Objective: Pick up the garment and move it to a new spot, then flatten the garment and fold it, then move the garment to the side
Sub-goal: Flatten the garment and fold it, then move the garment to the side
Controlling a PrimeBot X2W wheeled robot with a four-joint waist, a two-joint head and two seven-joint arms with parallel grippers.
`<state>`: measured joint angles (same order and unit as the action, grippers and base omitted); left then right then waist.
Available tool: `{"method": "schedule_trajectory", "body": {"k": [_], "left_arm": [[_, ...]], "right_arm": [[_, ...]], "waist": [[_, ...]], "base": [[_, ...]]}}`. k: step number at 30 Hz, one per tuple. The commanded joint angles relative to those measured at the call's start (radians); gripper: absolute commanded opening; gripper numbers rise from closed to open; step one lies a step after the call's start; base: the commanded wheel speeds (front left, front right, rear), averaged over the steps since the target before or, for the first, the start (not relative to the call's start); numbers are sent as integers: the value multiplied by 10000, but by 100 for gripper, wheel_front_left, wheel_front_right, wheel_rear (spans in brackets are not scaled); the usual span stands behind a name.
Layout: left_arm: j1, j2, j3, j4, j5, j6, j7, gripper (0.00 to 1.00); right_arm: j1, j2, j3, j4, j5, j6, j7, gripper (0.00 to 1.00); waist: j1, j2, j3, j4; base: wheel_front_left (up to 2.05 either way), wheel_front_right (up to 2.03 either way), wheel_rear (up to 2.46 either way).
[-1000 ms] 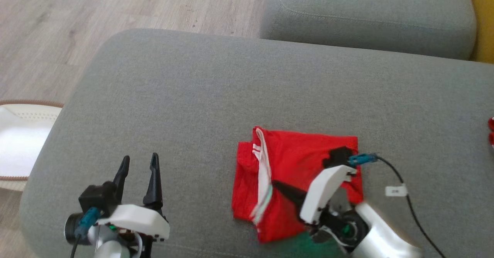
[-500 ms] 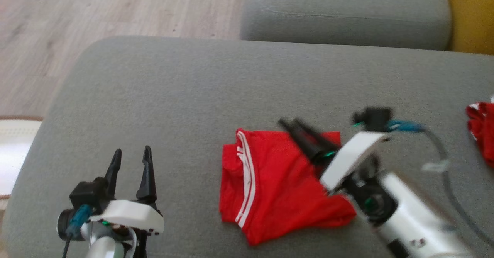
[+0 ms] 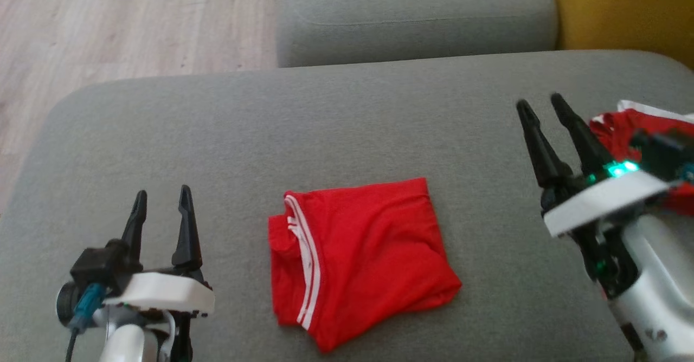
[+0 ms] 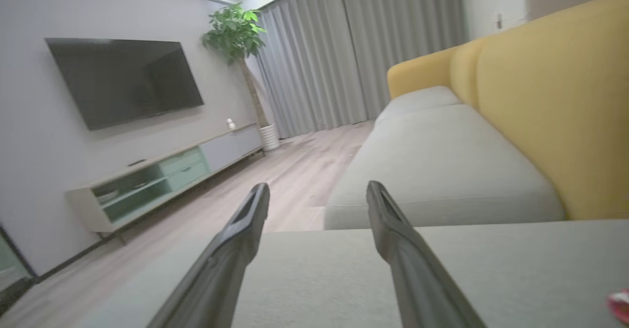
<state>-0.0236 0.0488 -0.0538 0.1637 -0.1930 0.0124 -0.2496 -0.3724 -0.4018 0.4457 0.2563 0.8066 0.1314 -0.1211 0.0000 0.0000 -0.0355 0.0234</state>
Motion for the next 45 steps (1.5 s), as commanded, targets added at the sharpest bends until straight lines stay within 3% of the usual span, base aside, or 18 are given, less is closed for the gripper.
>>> {"method": "schedule_trajectory", "body": {"k": [1,8,15,24,30,37,45], "left_arm": [[-310,27,357,-371,112,-40,-122,100],[-150,21,585,-451,208,-110,-122,100],[168,18,598,-568,415,-202,-122,100],[116,16,401,-540,330,-148,-122,100],[27,15,195,-479,267,-172,-122,100],[-95,15,-43,-256,269,-217,-122,100],[-209,15,-281,-66,353,-307,-122,100]], "right_arm": [[154,-165,-65,-176,-322,-7,-265,100],[1521,212,-749,435,-1897,-7,-920,100],[2496,832,-1477,664,-2484,-7,-1063,100],[2474,1020,-1582,578,-2718,-7,-587,100],[1802,1040,-522,875,-1789,-7,628,100],[313,1242,705,2501,-671,-7,2537,100],[-781,1605,770,4936,662,-7,4332,100]], "waist": [[0,0,-2,-242],[0,0,2,-652],[0,0,22,-808],[0,0,10,-591],[0,0,100,-170],[0,0,121,643],[0,0,165,1675]], "base": [[0,0,0],[0,0,0],[0,0,0],[0,0,0],[0,0,0],[0,0,0],[0,0,0]]}}
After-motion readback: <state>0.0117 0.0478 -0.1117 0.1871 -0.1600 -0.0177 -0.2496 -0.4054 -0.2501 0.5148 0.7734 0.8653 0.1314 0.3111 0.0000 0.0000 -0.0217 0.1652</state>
